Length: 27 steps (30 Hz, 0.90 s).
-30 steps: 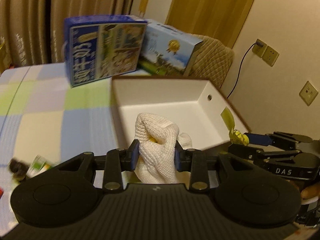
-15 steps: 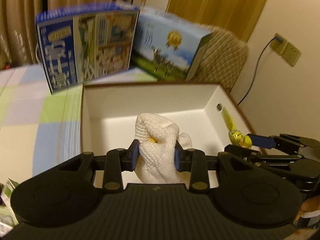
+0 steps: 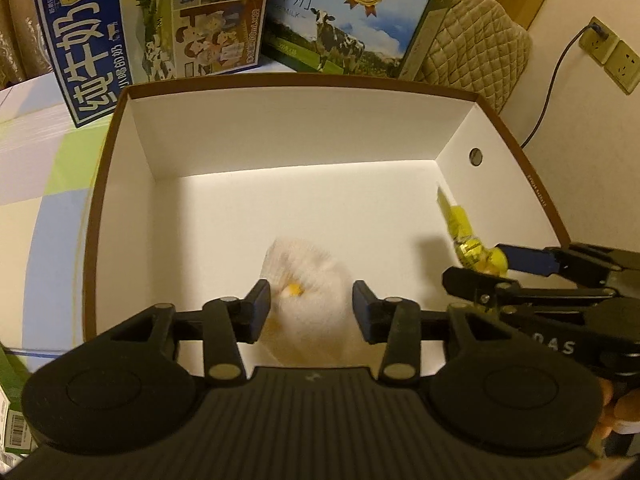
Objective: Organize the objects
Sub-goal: 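Carry the cloth and pouch over the brown box with both tools, then open both tools to drop the cloth and pouch into the box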
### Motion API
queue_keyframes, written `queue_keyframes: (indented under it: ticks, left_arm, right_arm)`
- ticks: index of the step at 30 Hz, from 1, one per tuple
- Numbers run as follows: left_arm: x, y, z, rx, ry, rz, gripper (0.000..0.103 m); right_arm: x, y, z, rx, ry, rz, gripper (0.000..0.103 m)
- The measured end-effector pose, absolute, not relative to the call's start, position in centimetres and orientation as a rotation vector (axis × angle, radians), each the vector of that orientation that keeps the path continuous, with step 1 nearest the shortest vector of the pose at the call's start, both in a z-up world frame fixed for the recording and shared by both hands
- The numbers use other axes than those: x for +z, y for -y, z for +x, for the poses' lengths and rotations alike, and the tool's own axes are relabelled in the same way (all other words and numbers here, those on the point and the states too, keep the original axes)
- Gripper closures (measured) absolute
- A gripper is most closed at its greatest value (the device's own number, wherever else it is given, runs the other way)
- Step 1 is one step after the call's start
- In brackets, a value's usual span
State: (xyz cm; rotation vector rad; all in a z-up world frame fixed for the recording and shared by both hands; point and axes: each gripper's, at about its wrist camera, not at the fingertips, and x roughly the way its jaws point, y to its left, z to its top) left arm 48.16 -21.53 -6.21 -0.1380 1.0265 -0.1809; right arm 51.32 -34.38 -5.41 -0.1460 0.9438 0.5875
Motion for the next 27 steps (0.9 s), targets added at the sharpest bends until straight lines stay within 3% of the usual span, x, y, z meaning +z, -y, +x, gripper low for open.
queue_keyframes:
  ticks: [8,15,27]
  left_arm:
    - [-5.3,22.2,48.5,-0.161,-1.0,-0.109,0.041]
    - [-4.3,22.1,48.0,-0.139,-0.974,-0.089,0.031]
    - [-2.4,21.4,45.7,-0.092,-0.943,-0.092,0.024]
  right_arm:
    - [-6.2,34.5,52.4,0.605,-0.983,-0.112,0.046]
    - [-6.4,34.6,52.6,0.612,-0.979,-0.089,0.042]
    - [-4.2,35.0,50.7,0.617,-0.935,-0.093,0.038]
